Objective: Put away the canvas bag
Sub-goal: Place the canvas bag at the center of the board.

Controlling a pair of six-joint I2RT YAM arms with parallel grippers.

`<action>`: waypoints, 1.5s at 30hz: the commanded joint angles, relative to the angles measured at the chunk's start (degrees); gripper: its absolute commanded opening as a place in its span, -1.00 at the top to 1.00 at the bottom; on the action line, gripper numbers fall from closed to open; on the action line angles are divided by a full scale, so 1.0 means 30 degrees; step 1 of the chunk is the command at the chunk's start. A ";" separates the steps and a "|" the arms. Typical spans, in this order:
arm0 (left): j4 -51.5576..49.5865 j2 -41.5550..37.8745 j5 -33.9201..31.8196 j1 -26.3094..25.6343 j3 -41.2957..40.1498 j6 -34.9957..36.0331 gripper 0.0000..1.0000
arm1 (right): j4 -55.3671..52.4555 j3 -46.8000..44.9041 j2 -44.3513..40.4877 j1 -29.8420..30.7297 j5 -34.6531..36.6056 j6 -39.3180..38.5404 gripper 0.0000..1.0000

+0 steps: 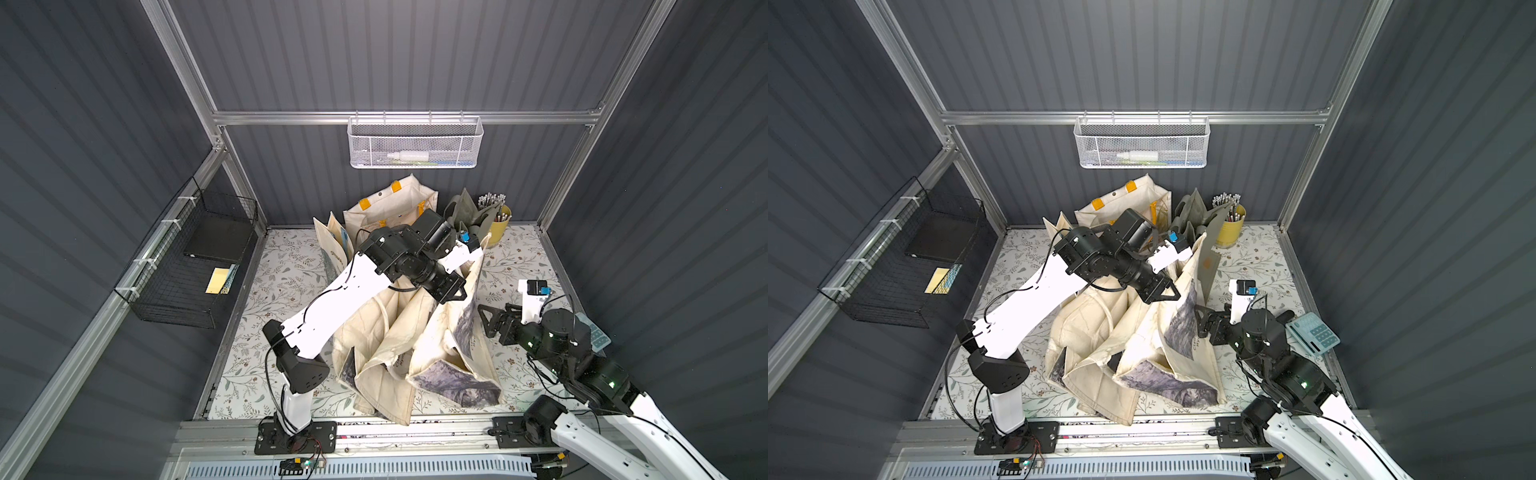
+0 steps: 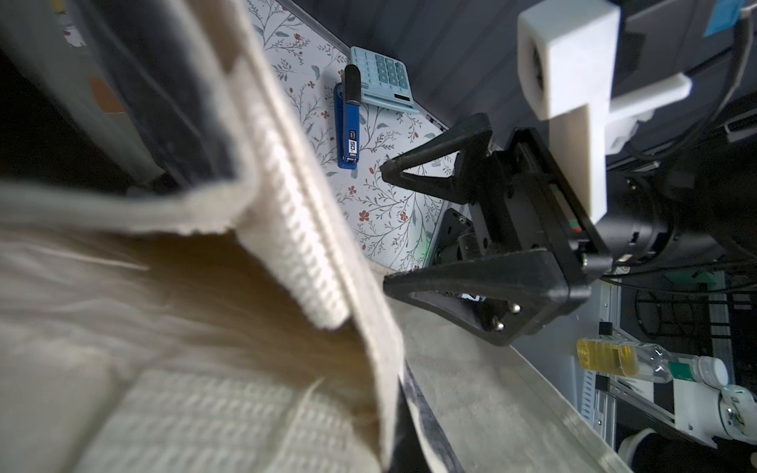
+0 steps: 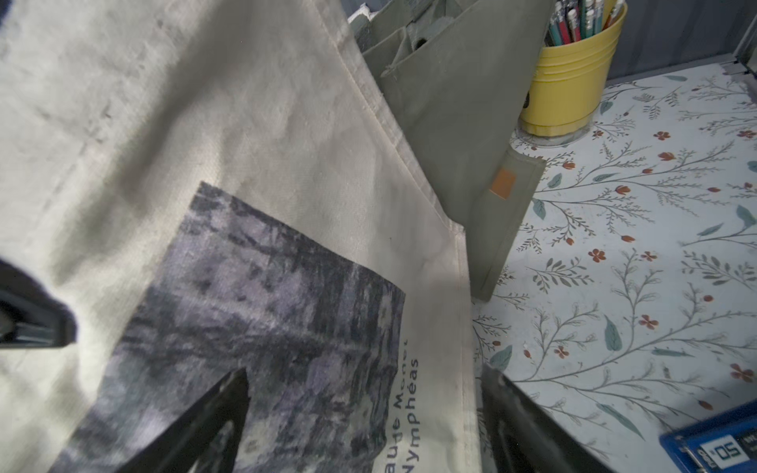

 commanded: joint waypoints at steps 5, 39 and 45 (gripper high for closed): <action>0.2297 0.2332 0.0101 0.0011 0.0555 -0.1707 1.00 | -0.2668 -0.0138 -0.0925 0.0101 -0.0258 0.2986 -0.73; 0.9006 0.1890 0.0447 0.0937 -0.2467 -0.7670 0.56 | -0.8063 0.5237 -0.3705 0.0088 -0.3992 -0.0689 -0.96; 1.1187 0.1347 0.1432 0.1032 -0.3194 -0.8559 0.50 | -0.9013 0.5679 -0.3183 0.0094 -0.7376 -0.1813 -0.91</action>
